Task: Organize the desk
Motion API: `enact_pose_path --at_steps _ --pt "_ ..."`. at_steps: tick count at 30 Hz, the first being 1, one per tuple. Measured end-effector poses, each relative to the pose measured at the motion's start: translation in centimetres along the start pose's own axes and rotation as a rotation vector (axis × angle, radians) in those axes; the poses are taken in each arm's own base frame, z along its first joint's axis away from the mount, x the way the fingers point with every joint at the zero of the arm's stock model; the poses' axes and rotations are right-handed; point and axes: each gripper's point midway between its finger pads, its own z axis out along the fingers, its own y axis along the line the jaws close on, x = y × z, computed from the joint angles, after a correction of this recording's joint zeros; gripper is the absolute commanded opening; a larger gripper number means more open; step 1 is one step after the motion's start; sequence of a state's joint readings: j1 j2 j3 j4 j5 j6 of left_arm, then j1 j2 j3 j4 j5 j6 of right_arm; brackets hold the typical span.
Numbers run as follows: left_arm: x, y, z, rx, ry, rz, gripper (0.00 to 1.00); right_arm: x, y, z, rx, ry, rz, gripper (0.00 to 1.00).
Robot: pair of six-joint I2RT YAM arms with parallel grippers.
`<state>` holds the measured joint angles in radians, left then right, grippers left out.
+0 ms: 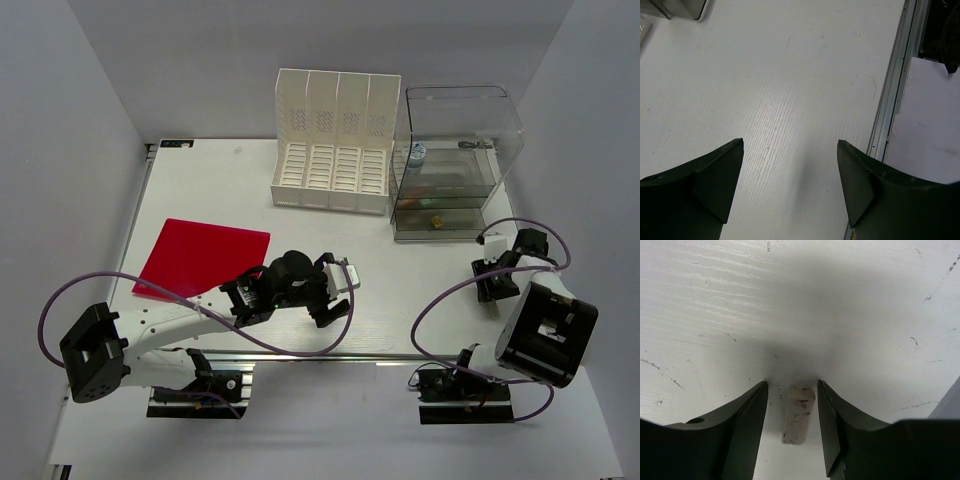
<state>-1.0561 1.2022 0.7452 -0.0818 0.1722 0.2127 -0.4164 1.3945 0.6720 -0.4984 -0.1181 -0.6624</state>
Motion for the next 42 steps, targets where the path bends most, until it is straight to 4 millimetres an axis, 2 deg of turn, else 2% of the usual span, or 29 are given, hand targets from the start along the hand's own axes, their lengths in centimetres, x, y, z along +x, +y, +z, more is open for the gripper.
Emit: enact_pose_path --at_steps 10,21,32,42 --pt "0.0 0.0 0.0 0.000 -0.001 0.000 0.85 -0.1 -0.3 -0.1 0.071 -0.061 -0.023 0.46" --pt "-0.4 0.0 -0.3 -0.002 -0.013 0.002 0.85 -0.2 -2.1 -0.2 0.174 -0.076 -0.027 0.46" --pt "-0.6 0.0 -0.5 -0.005 -0.023 0.004 0.85 -0.1 -2.9 -0.5 0.144 -0.064 -0.063 0.47" --pt "-0.6 0.0 -0.5 -0.005 -0.024 0.004 0.85 -0.2 -2.6 -0.6 0.034 -0.023 -0.128 0.56"
